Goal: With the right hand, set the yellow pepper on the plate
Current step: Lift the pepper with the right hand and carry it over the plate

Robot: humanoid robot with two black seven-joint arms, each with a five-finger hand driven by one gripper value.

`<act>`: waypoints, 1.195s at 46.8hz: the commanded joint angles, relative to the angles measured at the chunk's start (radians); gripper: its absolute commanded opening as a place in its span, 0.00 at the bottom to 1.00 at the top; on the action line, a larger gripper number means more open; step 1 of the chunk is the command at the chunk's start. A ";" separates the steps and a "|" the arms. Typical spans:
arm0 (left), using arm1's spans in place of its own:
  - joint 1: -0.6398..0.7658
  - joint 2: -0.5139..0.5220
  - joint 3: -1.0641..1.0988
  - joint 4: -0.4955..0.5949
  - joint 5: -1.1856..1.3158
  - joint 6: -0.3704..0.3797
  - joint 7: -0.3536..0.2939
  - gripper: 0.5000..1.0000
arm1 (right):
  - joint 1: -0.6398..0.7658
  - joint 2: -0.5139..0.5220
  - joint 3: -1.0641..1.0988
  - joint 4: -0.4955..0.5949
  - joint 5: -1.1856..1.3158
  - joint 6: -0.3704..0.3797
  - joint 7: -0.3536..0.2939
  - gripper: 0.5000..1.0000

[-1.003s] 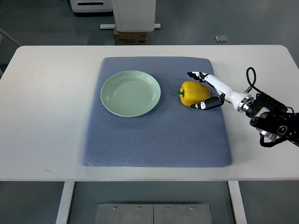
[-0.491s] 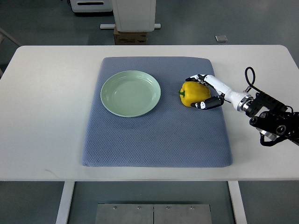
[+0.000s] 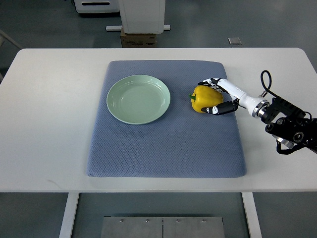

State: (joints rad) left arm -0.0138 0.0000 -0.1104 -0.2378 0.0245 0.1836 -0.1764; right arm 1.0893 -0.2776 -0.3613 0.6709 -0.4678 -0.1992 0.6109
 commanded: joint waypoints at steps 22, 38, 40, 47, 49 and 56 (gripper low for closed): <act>0.000 0.000 0.000 0.000 0.000 0.000 0.000 1.00 | 0.053 -0.005 0.015 -0.005 0.012 0.000 0.000 0.00; 0.000 0.000 0.000 0.000 0.000 0.000 0.000 1.00 | 0.109 -0.009 0.016 -0.001 0.014 0.000 0.000 0.00; 0.000 0.000 0.000 0.000 0.000 -0.001 0.000 1.00 | 0.110 -0.005 0.016 -0.001 0.014 0.000 0.000 0.00; 0.000 0.000 0.000 0.000 0.000 0.000 0.000 1.00 | 0.115 0.014 0.018 -0.002 0.015 0.000 0.000 0.00; 0.000 0.000 0.000 0.000 0.000 0.000 0.000 1.00 | 0.118 0.041 0.025 -0.005 0.015 0.000 0.000 0.00; 0.000 0.000 0.000 0.000 0.000 0.000 0.000 1.00 | 0.119 0.103 0.045 -0.011 0.017 0.000 0.000 0.00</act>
State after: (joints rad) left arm -0.0137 0.0000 -0.1105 -0.2379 0.0245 0.1838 -0.1764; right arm 1.2089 -0.1949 -0.3227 0.6634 -0.4512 -0.1993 0.6109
